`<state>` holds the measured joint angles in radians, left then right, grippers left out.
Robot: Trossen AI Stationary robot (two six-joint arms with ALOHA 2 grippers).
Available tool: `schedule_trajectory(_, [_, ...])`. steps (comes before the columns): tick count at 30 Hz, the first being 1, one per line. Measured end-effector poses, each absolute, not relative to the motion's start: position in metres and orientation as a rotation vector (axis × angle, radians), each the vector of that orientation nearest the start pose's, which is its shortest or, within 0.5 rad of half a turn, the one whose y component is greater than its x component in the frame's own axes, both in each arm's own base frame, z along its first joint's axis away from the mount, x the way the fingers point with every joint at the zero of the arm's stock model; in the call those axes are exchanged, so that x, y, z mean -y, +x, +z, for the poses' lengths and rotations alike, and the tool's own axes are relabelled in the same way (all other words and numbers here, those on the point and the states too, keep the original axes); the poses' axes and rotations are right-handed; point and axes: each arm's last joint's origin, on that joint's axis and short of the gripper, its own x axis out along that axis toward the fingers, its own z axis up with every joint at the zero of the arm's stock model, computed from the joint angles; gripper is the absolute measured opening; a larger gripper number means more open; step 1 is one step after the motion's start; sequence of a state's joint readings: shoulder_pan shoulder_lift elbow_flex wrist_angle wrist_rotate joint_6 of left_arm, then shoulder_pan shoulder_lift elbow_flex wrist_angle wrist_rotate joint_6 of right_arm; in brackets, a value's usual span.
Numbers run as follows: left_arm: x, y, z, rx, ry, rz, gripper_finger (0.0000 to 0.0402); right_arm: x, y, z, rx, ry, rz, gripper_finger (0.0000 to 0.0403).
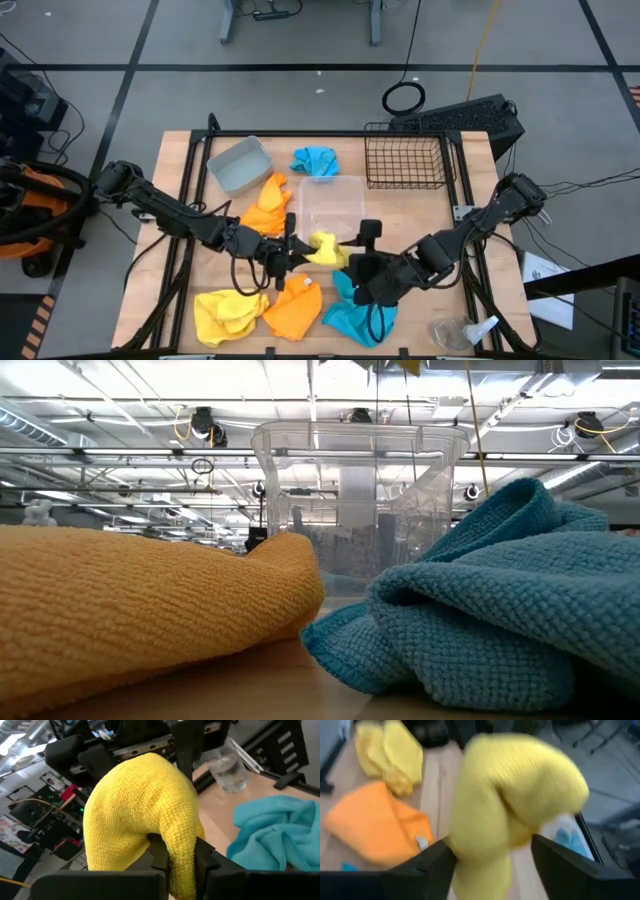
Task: Sort microfiber towel by color & place in baskets
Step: Put the right yellow towel into the gray bin
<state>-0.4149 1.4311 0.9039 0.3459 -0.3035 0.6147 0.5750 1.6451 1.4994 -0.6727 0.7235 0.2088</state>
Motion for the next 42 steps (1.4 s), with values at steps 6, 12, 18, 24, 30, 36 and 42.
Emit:
schedule_trajectory(6, [0.117, 0.296, 0.275, -0.150, 0.677, -0.153, 0.0037, -0.197, 0.286, 0.324, -0.639, -0.402, -0.160, 0.0313])
schedule_trajectory(12, [0.113, 0.298, 0.275, -0.143, 0.667, -0.187, 0.0039, -0.213, 0.284, 0.340, -0.435, -0.549, -0.323, 0.0325])
schedule_trajectory(18, [0.114, 0.297, 0.275, -0.130, 0.662, -0.235, 0.0039, -0.205, 0.305, 0.356, -0.333, -0.488, -0.221, 0.0345])
schedule_trajectory(24, [0.116, 0.297, 0.275, -0.120, 0.663, -0.276, 0.0039, -0.172, 0.327, 0.346, -0.443, -0.352, -0.043, 0.0350])
schedule_trajectory(30, [0.115, 0.297, 0.272, -0.148, 0.675, -0.279, 0.0040, -0.153, 0.332, 0.338, -0.548, -0.260, -0.024, 0.0347])
schedule_trajectory(36, [0.113, 0.297, 0.271, -0.164, 0.678, -0.277, 0.0040, -0.162, 0.326, 0.335, -0.578, -0.256, -0.006, 0.0327])
schedule_trajectory(42, [0.113, 0.297, 0.271, -0.163, 0.677, -0.286, 0.0040, -0.176, 0.315, 0.335, -0.542, -0.346, -0.128, 0.0319])
